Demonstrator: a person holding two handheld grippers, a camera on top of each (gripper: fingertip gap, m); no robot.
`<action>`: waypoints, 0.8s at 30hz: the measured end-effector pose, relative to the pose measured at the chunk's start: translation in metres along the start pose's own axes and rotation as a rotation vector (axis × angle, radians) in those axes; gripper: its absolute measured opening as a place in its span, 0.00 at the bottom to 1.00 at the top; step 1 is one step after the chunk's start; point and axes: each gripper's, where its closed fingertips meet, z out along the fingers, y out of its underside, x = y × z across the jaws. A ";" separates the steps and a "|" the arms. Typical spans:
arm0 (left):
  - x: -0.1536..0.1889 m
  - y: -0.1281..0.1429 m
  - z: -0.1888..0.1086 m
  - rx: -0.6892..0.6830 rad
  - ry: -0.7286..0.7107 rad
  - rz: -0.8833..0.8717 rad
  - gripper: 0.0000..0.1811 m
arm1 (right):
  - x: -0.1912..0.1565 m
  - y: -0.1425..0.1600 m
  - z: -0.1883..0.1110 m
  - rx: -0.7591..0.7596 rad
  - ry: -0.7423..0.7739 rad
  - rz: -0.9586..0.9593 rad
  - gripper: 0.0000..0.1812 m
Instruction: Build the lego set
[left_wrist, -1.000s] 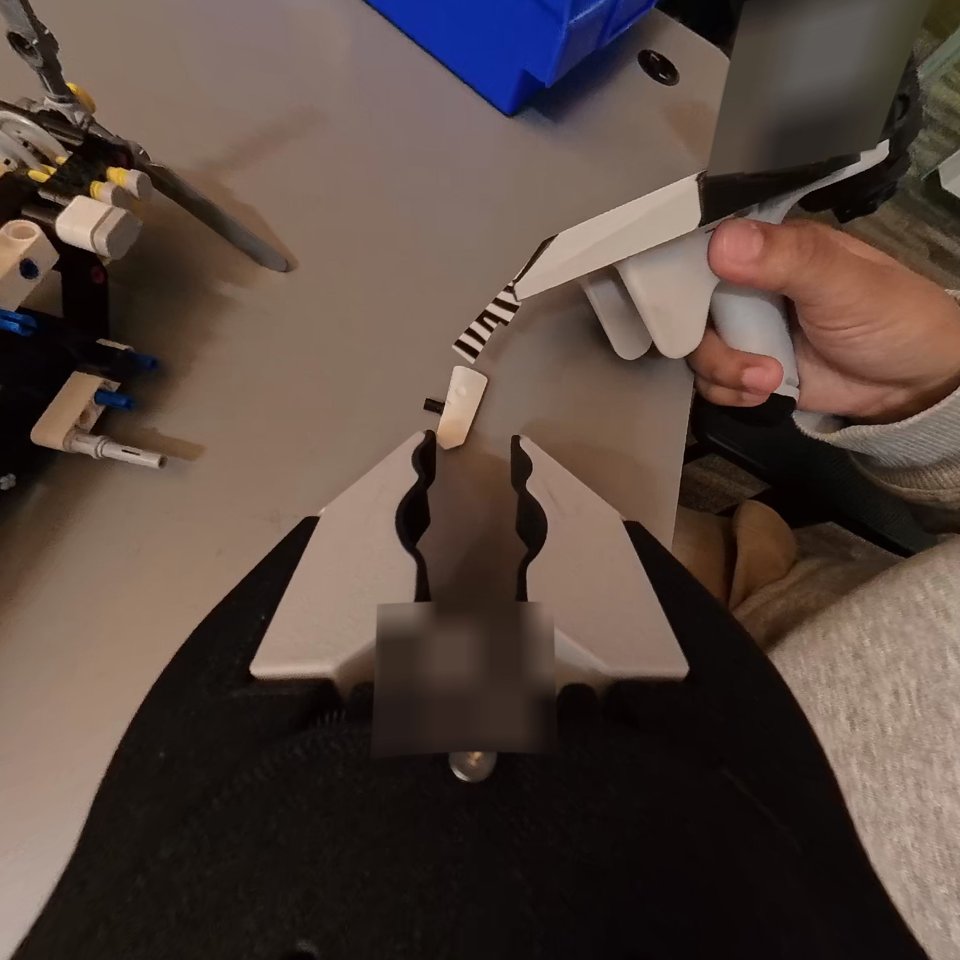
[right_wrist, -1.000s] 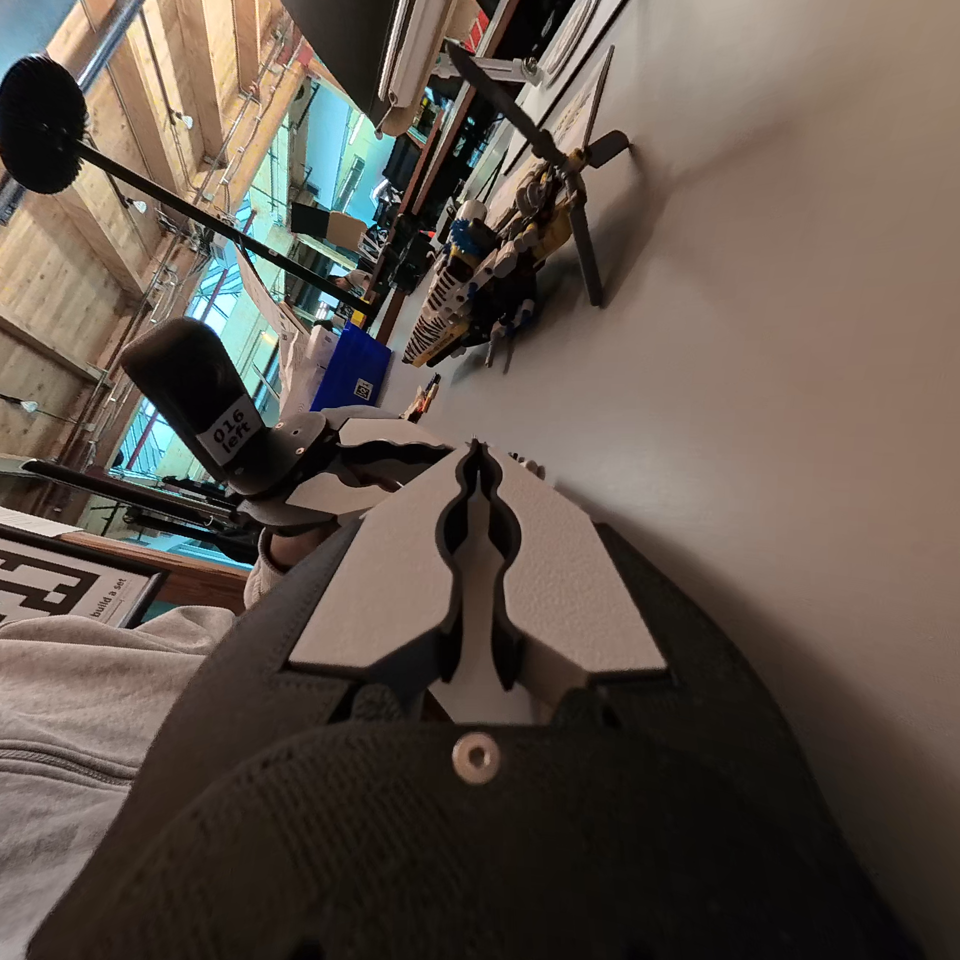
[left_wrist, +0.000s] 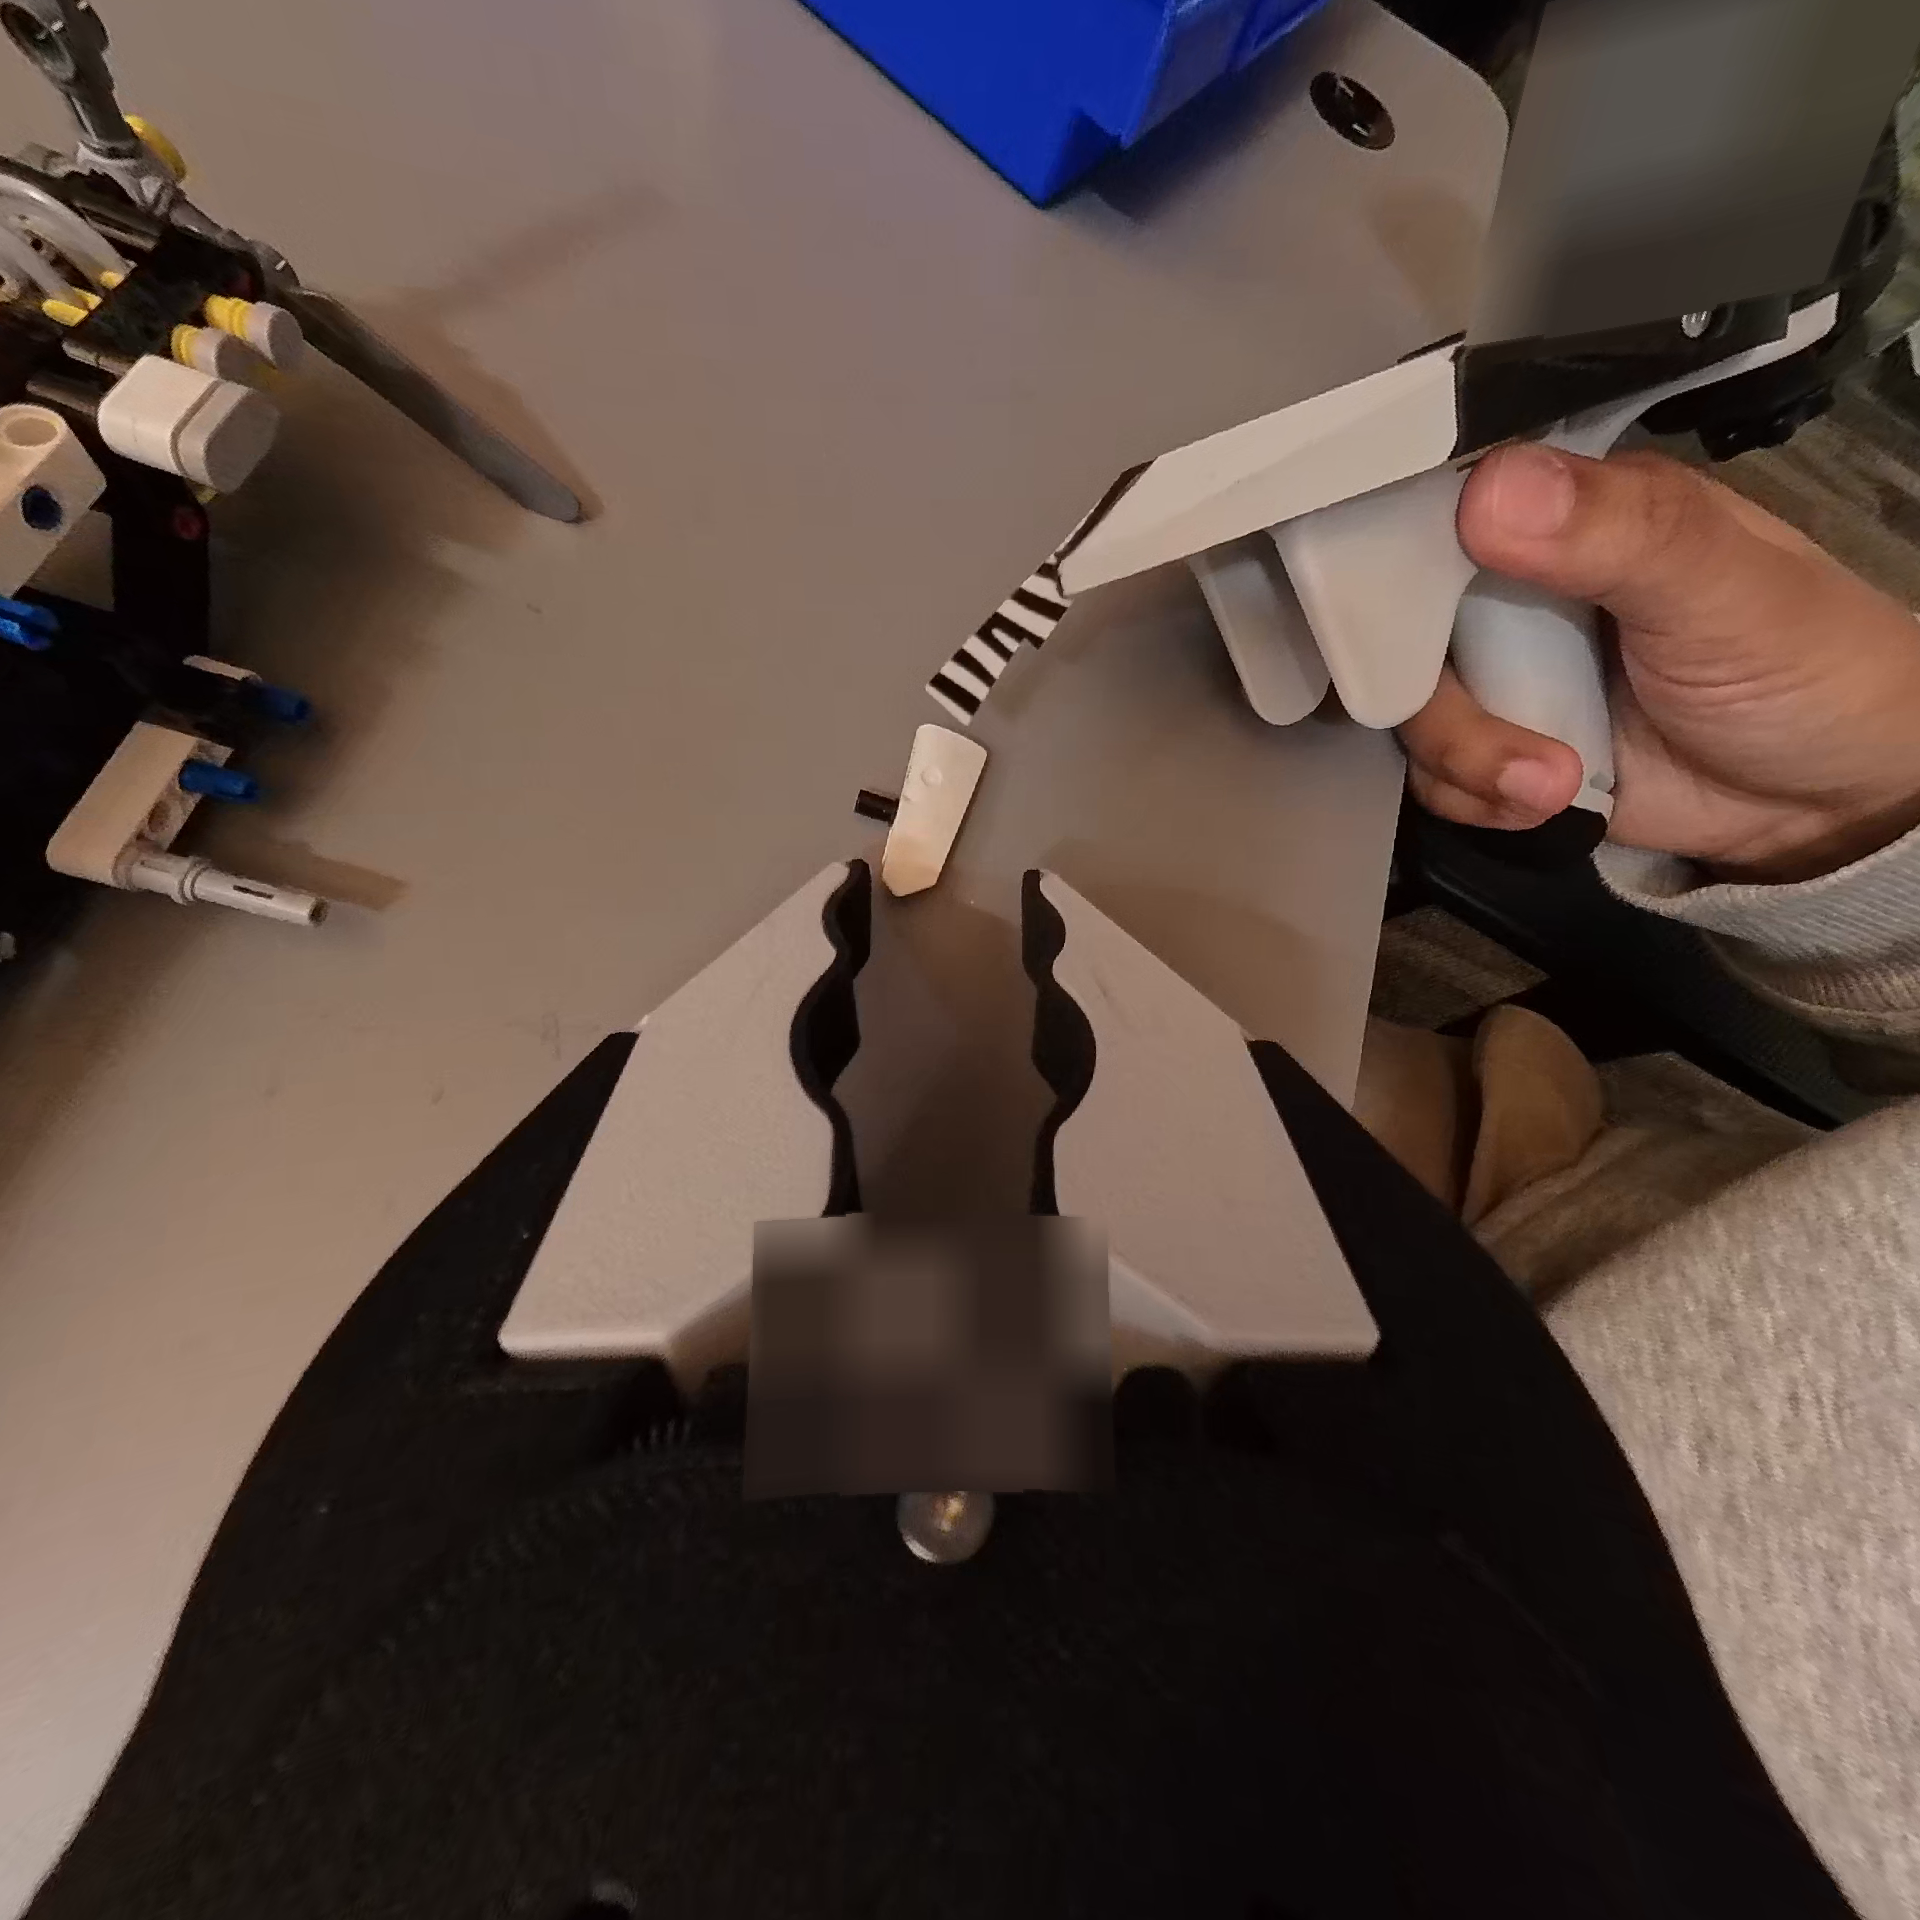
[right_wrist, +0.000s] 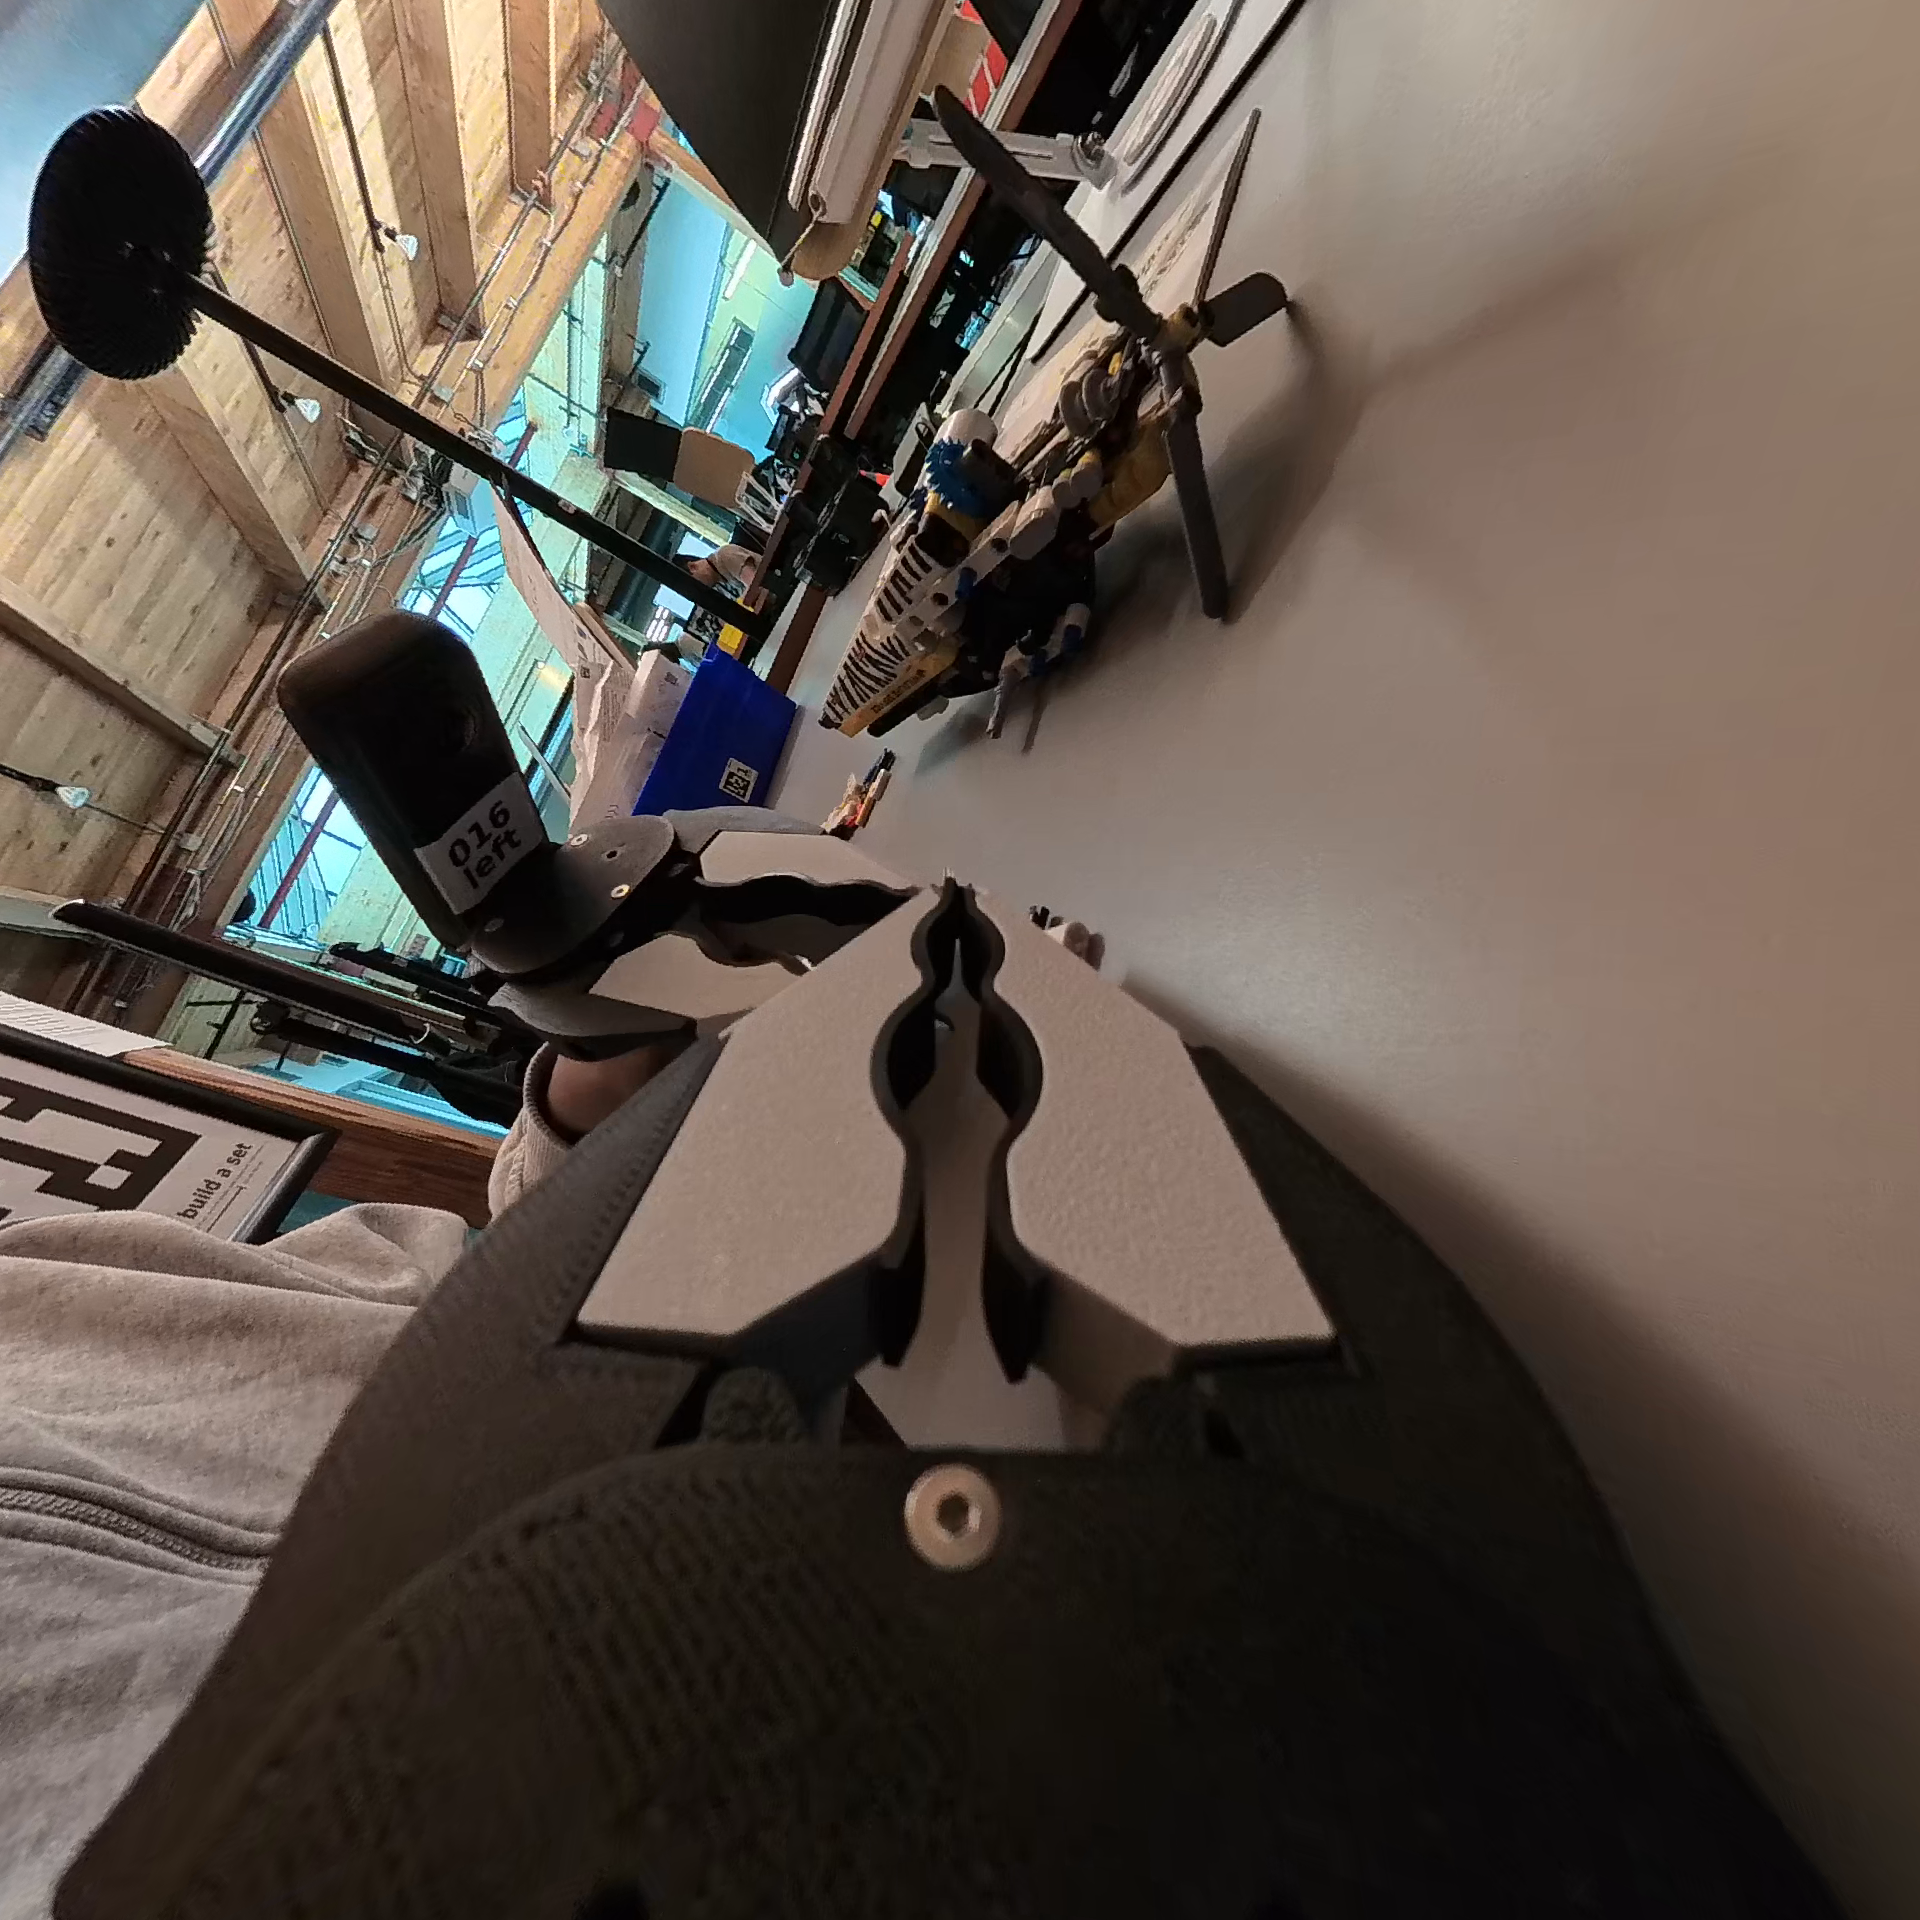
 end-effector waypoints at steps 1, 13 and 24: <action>0.001 0.000 0.000 -0.003 0.000 0.004 0.16 | 0.000 0.000 0.000 0.004 -0.003 0.002 0.00; 0.045 -0.007 -0.003 0.019 0.210 0.025 0.17 | -0.003 -0.008 -0.006 0.053 -0.055 0.033 0.00; 0.009 -0.018 0.010 0.006 0.107 0.108 0.26 | -0.006 -0.008 -0.006 0.054 -0.074 0.028 0.00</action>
